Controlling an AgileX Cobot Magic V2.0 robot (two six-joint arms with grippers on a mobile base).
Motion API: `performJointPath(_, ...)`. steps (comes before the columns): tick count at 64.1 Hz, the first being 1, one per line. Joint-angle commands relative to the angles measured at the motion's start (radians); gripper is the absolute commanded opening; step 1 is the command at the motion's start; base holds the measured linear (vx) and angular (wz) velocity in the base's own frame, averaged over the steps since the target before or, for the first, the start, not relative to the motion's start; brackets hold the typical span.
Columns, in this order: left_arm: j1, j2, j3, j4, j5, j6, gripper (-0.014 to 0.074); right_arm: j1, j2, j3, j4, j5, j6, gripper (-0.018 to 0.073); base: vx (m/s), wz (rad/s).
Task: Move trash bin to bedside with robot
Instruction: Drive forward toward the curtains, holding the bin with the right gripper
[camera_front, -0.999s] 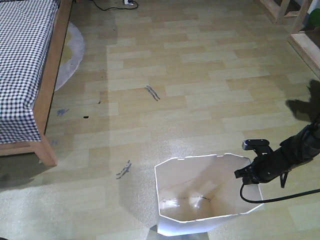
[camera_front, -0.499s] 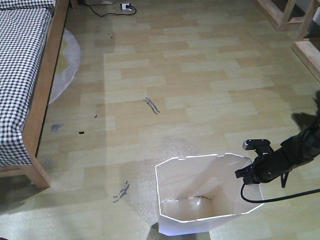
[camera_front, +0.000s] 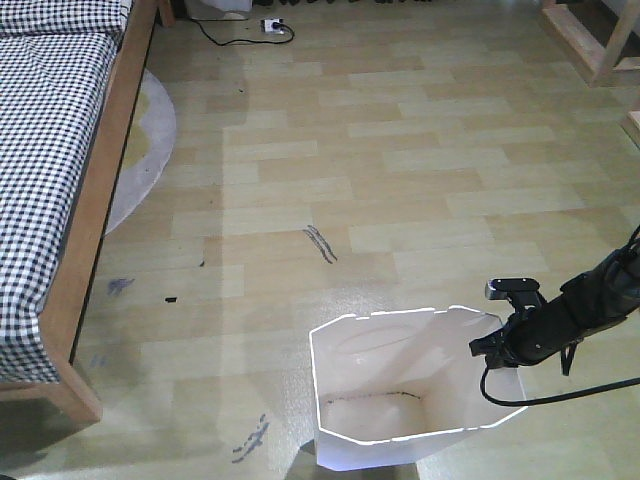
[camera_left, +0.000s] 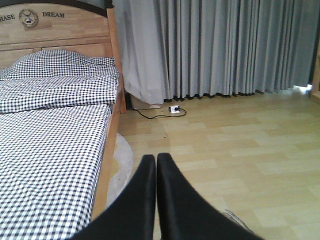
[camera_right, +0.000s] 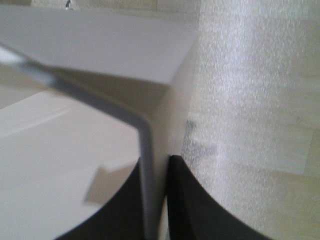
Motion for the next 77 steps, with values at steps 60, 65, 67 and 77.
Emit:
performJointPath(60,0.000,-0.005,-0.021,-0.005,-0.072,-0.004,-0.0006,-0.004,-0.078,-0.009,0.027,0.146,0.001,-0.0003,0.29,0.04)
performJointPath(65,0.000,-0.005,-0.021,-0.005,-0.072,-0.004,-0.0006,-0.004,-0.078,-0.009,0.027,0.146,0.001,-0.0003,0.27,-0.05)
performJointPath(67,0.000,-0.005,-0.021,-0.005,-0.072,-0.004,-0.0006,-0.004,-0.078,-0.009,0.027,0.146,0.001,-0.0003,0.27,-0.05)
performJointPath(77,0.000,-0.005,-0.021,-0.005,-0.072,-0.004,-0.0006,-0.004,-0.078,-0.009,0.027,0.146,0.001,-0.0003,0.26,-0.06)
